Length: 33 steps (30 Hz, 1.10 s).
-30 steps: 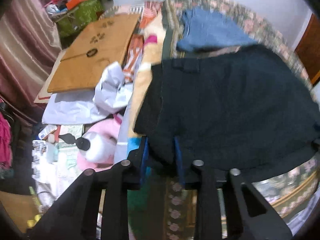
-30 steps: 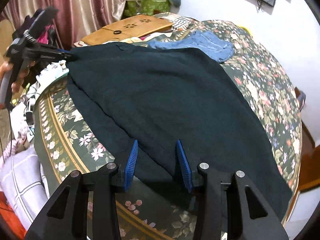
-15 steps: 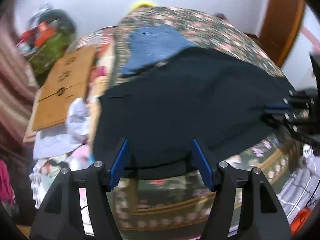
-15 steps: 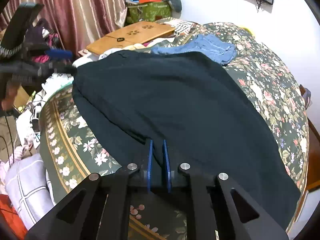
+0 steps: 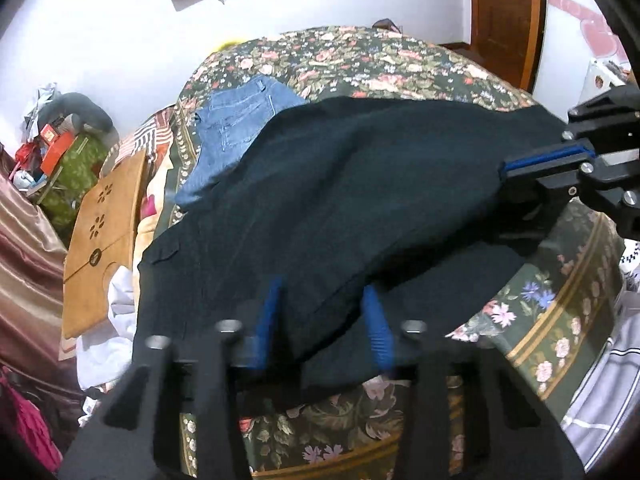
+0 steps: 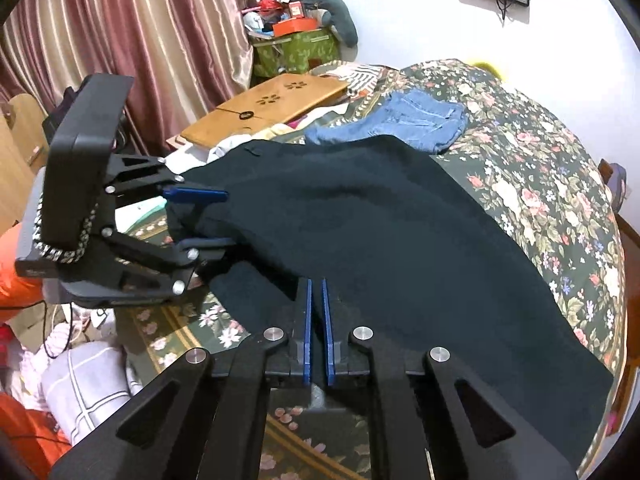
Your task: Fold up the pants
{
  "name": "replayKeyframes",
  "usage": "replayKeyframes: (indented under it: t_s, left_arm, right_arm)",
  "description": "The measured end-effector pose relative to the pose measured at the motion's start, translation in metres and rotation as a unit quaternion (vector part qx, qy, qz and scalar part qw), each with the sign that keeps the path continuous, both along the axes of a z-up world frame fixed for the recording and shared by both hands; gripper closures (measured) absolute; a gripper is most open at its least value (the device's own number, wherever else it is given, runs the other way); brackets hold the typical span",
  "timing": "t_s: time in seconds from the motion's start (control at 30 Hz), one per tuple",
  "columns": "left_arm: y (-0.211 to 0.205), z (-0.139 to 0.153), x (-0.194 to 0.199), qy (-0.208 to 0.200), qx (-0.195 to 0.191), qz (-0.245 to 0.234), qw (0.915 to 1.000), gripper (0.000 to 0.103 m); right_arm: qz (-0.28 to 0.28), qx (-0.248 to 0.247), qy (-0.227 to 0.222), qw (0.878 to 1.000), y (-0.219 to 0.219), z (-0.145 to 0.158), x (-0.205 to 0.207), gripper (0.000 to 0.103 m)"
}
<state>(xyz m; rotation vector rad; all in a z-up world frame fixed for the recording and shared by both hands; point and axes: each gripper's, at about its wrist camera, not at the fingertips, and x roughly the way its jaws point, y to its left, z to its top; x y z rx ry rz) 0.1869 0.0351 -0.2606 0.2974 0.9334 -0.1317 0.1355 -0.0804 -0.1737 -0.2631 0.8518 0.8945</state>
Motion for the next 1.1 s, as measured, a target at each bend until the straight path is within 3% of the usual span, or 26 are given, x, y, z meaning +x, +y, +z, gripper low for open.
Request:
replayKeyframes:
  t_s: [0.2, 0.23, 0.33, 0.37, 0.57, 0.6, 0.67, 0.73, 0.87, 0.93, 1.1]
  left_arm:
    - [0.008, 0.002, -0.002, 0.013, -0.025, 0.004, 0.9996, 0.077]
    - [0.007, 0.003, -0.001, 0.013, -0.027, 0.007, 0.9995, 0.077]
    - [0.008, 0.008, 0.005, 0.021, -0.044, 0.017, 0.9987, 0.079]
    - [0.009, 0.010, 0.007, 0.023, -0.051, 0.018, 0.9983, 0.080]
    - [0.011, 0.030, 0.014, 0.022, -0.085, 0.016, 0.9960, 0.085]
    - [0.010, 0.031, 0.014, 0.021, -0.083, 0.015, 0.9962, 0.085]
    - [0.008, 0.031, 0.014, 0.020, -0.077, 0.011, 0.9967, 0.085]
    - [0.005, 0.030, 0.013, 0.019, -0.069, 0.007, 0.9974, 0.086]
    - [0.004, 0.028, 0.005, 0.023, -0.064, -0.002, 0.9977, 0.086]
    - [0.007, 0.025, 0.002, 0.035, -0.081, 0.005, 0.9961, 0.086]
    - [0.007, 0.010, -0.006, 0.056, -0.091, 0.007, 0.9943, 0.086]
  right_arm:
    - [0.002, -0.032, -0.046, 0.998, -0.002, 0.001, -0.016, 0.100]
    - [-0.002, -0.043, -0.048, 0.998, -0.002, -0.002, -0.016, 0.094]
    - [-0.004, -0.072, -0.049, 0.996, -0.001, -0.015, -0.014, 0.060]
    - [-0.011, -0.076, -0.052, 0.996, -0.002, -0.019, -0.013, 0.059]
    - [-0.036, -0.075, -0.034, 0.996, -0.004, -0.032, 0.003, 0.060]
    - [-0.042, -0.074, -0.039, 0.996, -0.005, -0.032, 0.005, 0.064]
    - [-0.048, -0.069, -0.037, 0.996, -0.006, -0.033, 0.009, 0.085]
    - [-0.052, -0.050, -0.031, 0.997, -0.011, -0.029, 0.011, 0.092]
    - [-0.033, -0.037, -0.046, 0.998, -0.016, -0.017, 0.000, 0.096]
    - [-0.021, -0.028, -0.037, 0.999, -0.020, -0.012, -0.005, 0.097]
    - [-0.007, -0.044, -0.019, 0.999, -0.019, -0.024, -0.010, 0.095]
